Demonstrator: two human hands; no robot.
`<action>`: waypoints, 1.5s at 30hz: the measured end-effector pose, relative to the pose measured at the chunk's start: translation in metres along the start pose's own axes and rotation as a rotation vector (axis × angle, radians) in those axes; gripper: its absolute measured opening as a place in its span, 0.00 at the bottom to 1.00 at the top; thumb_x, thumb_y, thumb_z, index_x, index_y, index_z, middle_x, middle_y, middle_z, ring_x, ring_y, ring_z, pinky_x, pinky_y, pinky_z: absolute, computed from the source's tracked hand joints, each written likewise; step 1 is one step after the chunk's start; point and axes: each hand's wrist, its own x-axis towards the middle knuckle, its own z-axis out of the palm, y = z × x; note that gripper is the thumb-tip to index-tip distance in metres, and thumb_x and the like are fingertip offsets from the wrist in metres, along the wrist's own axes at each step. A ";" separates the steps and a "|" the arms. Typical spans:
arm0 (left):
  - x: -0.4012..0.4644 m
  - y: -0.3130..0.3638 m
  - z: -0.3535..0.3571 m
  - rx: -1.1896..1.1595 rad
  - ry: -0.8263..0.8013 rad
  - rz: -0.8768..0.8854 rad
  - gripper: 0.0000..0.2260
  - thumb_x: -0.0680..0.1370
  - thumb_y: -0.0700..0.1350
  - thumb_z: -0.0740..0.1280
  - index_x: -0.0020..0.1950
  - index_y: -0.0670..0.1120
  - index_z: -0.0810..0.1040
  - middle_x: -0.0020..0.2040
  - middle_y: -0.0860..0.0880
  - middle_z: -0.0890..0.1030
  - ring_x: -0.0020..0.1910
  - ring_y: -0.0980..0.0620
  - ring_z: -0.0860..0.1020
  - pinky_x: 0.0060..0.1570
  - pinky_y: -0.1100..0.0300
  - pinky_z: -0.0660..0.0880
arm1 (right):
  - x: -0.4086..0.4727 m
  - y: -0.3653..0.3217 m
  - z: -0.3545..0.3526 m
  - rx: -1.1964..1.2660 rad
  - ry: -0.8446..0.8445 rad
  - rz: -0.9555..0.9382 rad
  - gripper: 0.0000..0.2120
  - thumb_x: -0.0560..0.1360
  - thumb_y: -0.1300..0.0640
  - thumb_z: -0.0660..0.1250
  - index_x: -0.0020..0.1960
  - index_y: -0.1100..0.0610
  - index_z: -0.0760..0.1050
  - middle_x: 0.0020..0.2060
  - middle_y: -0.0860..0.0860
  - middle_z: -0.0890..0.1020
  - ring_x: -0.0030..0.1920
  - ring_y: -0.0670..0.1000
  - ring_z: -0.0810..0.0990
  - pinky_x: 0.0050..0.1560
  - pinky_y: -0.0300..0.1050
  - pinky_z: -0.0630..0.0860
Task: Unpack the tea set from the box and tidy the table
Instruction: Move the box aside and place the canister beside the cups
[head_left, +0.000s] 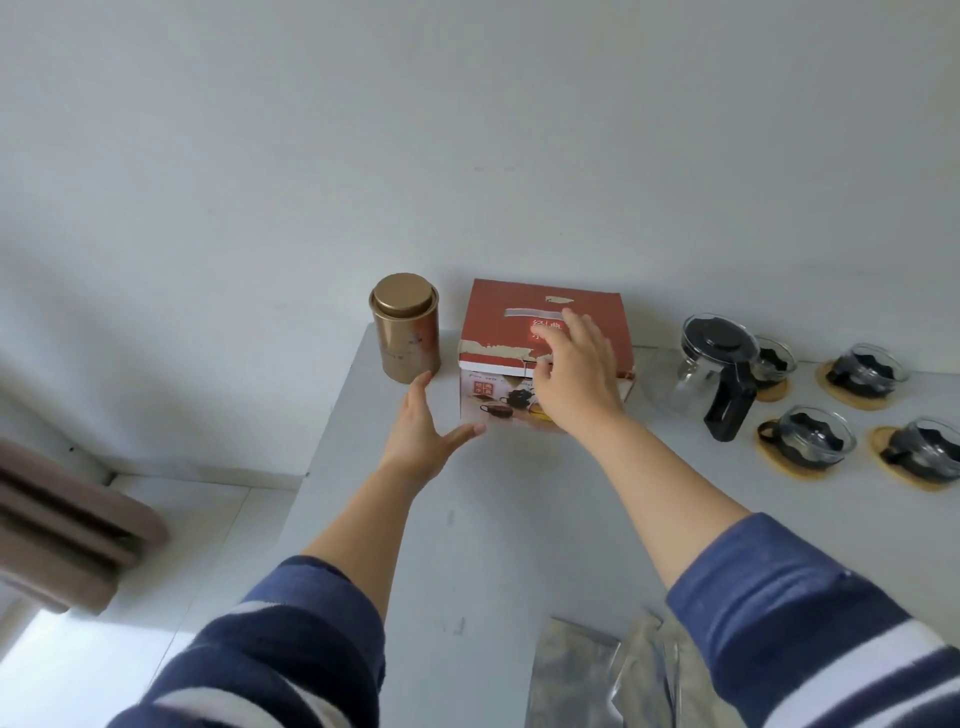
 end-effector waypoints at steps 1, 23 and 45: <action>-0.006 -0.009 -0.005 0.099 -0.023 0.003 0.47 0.69 0.60 0.73 0.79 0.48 0.51 0.79 0.49 0.57 0.78 0.46 0.56 0.74 0.46 0.59 | 0.002 -0.016 0.003 0.043 -0.014 -0.062 0.21 0.79 0.61 0.58 0.71 0.53 0.68 0.76 0.55 0.59 0.77 0.56 0.53 0.76 0.55 0.52; -0.055 -0.095 -0.019 0.716 -0.310 -0.048 0.62 0.58 0.82 0.55 0.77 0.48 0.31 0.78 0.54 0.31 0.74 0.52 0.27 0.73 0.40 0.31 | 0.098 -0.116 0.140 0.824 -0.109 0.311 0.50 0.59 0.48 0.81 0.72 0.52 0.57 0.69 0.49 0.70 0.68 0.53 0.70 0.69 0.53 0.68; -0.091 0.008 0.066 0.859 -0.326 -0.047 0.37 0.78 0.67 0.40 0.79 0.45 0.37 0.80 0.50 0.36 0.78 0.51 0.35 0.75 0.39 0.38 | -0.004 0.026 -0.130 0.956 -0.078 0.075 0.37 0.63 0.52 0.80 0.66 0.53 0.65 0.58 0.46 0.77 0.57 0.46 0.76 0.57 0.50 0.78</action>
